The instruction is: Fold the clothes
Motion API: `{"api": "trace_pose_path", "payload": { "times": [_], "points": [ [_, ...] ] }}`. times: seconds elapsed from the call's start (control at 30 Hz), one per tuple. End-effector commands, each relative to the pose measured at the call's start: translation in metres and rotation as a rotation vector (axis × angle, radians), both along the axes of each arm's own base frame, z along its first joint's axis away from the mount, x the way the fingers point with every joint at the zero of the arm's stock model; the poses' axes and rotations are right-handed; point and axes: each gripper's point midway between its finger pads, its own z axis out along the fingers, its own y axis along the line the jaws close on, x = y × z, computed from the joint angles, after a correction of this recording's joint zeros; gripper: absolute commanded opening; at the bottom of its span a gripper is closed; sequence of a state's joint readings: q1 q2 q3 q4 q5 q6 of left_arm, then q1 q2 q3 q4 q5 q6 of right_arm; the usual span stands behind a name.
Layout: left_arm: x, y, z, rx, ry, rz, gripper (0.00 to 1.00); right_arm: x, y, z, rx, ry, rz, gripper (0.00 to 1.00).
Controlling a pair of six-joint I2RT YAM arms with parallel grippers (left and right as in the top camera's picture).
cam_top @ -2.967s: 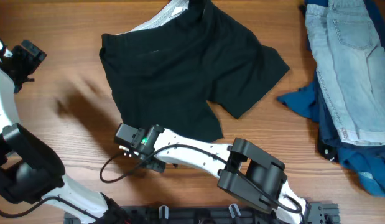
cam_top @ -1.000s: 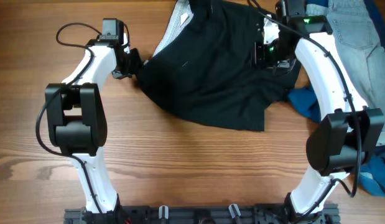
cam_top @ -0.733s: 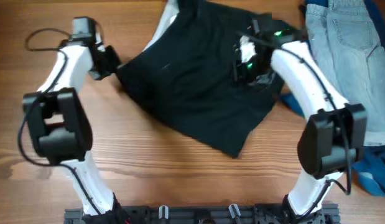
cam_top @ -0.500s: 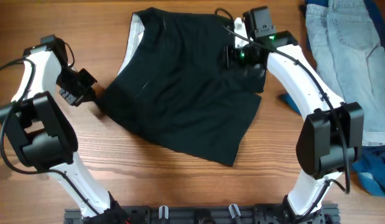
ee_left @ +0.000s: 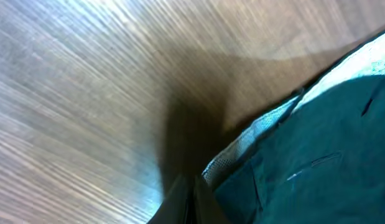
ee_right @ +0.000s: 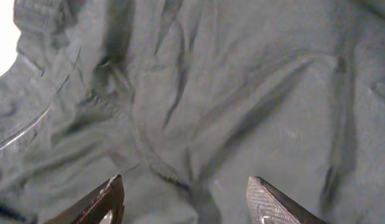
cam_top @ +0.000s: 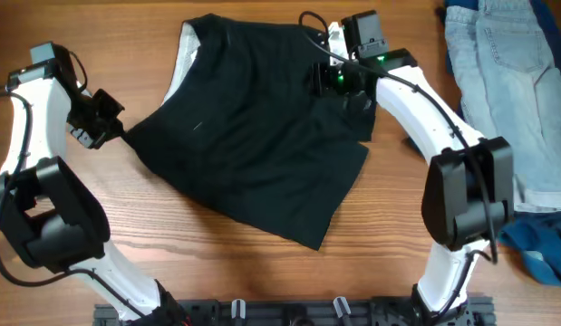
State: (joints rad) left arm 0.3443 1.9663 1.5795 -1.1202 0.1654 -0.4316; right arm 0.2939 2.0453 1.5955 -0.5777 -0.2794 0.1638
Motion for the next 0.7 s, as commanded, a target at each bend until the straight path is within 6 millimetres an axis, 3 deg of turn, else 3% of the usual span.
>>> {"api": "trace_pose_path", "payload": {
  "times": [0.0,0.03,0.07,0.1,0.2,0.27,0.37,0.4,0.43,0.47,0.5,0.53,0.57,0.67],
  "points": [
    [-0.014,0.024,0.004,0.113,0.048,0.033,0.04,0.0,-0.001,-0.036,-0.031,0.059,-0.005,0.65],
    [-0.011,0.03,0.005,0.11,0.033,0.088,0.04,-0.002,0.0,-0.039,-0.023,0.071,0.001,0.65],
    [-0.003,0.037,0.006,0.107,-0.009,0.107,0.04,-0.009,-0.001,-0.039,0.005,0.131,-0.056,0.59],
    [0.004,0.039,0.007,0.115,-0.039,0.109,0.04,-0.018,-0.002,-0.031,0.022,0.178,-0.09,0.58],
    [0.02,0.042,0.01,0.124,-0.105,0.107,0.04,-0.054,-0.006,-0.003,0.025,0.271,-0.086,0.64],
    [0.03,0.042,0.012,0.118,-0.151,0.103,0.04,-0.078,-0.014,0.006,-0.005,0.341,-0.091,0.7],
    [0.038,0.038,0.014,0.125,-0.175,0.089,0.06,-0.061,-0.028,0.0,-0.074,0.278,-0.169,0.73],
    [0.042,0.035,0.015,0.129,-0.187,0.073,0.27,-0.044,-0.027,-0.004,-0.078,0.216,-0.169,0.72],
    [0.046,0.032,0.016,0.132,-0.202,0.058,0.54,-0.031,-0.023,-0.012,-0.073,0.17,-0.143,0.55],
    [0.053,0.028,0.018,0.136,-0.233,0.004,0.84,-0.021,-0.019,-0.022,-0.076,0.141,-0.12,0.32],
    [0.059,0.031,0.024,0.166,-0.262,-0.05,1.0,-0.018,-0.018,-0.03,-0.077,0.142,-0.119,0.17],
    [0.059,0.035,0.032,0.184,-0.272,-0.041,1.0,-0.017,-0.018,-0.035,-0.08,0.146,-0.116,0.05],
    [0.061,0.044,0.057,0.206,-0.328,-0.018,1.0,-0.018,-0.019,-0.045,-0.095,0.16,-0.096,0.04],
    [0.058,0.043,0.119,0.255,-0.474,-0.012,1.0,-0.03,-0.02,-0.066,-0.122,0.226,-0.068,0.04]
  ]
}}
